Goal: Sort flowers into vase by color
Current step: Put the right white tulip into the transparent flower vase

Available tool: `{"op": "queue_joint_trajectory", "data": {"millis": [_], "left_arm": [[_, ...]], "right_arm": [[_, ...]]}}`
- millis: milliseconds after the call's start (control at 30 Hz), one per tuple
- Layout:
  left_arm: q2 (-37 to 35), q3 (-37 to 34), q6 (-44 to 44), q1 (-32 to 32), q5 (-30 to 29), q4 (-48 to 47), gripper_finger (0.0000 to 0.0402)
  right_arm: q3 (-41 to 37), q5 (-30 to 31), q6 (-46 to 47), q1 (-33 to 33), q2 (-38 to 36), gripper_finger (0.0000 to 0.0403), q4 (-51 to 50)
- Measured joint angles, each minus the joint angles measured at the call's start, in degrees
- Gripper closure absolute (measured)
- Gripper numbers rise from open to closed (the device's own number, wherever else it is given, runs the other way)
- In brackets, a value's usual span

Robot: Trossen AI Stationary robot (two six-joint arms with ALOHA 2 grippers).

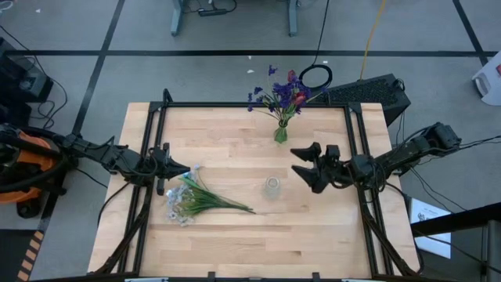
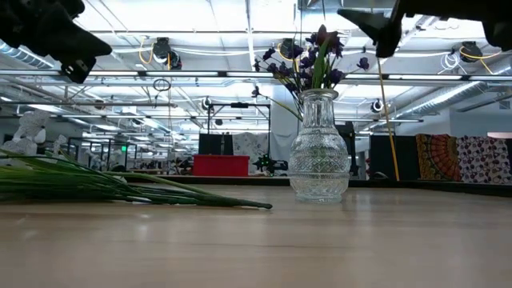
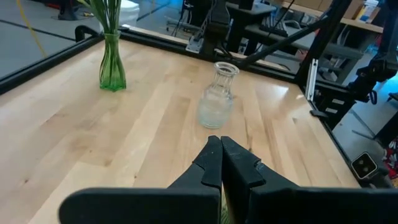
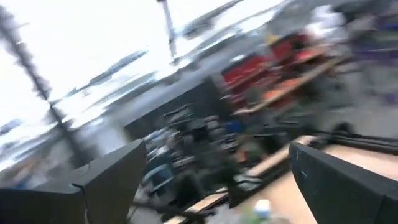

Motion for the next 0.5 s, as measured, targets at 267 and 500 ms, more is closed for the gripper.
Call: {"op": "queue_joint_trajectory", "data": {"millis": [267,500], "left_arm": [[1.6,0.0,-3.9,0.0,0.0,0.1,0.0399],[13.2,0.0,-12.0,0.0,-0.9,1.7,0.0399]], "right_arm": [[4.3,29.8,-0.6,0.5,-0.1,0.0025,-17.6],[22.8,34.9,15.2,-2.3,-1.9,0.0026,-69.7]]}}
